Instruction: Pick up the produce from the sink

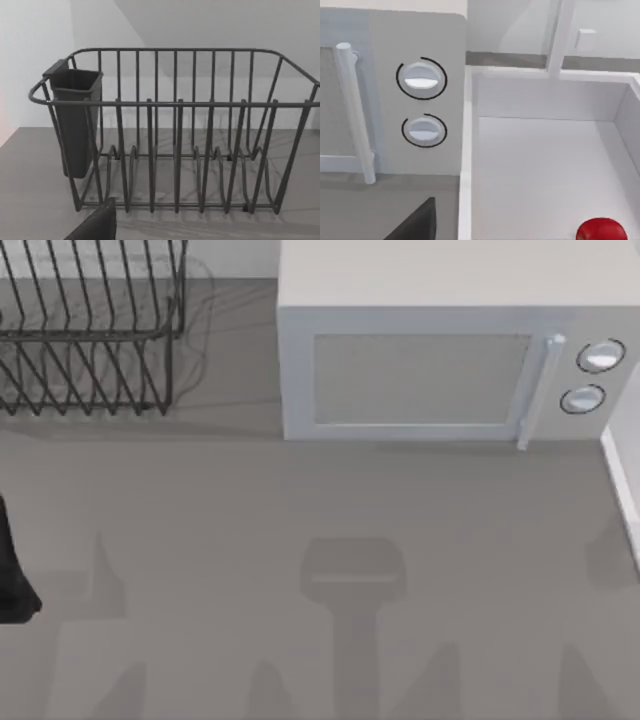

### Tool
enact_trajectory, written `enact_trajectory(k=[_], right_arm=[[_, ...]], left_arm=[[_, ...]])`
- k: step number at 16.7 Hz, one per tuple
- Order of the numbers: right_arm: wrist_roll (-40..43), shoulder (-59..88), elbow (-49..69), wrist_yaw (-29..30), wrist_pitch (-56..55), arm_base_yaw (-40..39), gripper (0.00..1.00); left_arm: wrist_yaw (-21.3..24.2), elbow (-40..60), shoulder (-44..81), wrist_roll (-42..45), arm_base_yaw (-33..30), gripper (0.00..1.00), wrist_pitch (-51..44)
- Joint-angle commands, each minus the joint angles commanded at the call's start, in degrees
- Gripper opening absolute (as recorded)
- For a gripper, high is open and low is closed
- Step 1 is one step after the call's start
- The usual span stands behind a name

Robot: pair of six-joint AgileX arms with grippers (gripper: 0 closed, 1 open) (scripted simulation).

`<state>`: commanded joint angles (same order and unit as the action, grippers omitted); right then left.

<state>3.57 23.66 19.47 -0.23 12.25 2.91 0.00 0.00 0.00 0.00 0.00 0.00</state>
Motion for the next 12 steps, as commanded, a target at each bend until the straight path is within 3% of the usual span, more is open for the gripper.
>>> enact_trajectory(k=[12], right_arm=[[8.9, 66.0, 53.6, 0.0, 33.3, 9.1, 1.0]], left_arm=[[0.0, 0.0, 0.0, 0.0, 0.0, 1.0, 0.0]])
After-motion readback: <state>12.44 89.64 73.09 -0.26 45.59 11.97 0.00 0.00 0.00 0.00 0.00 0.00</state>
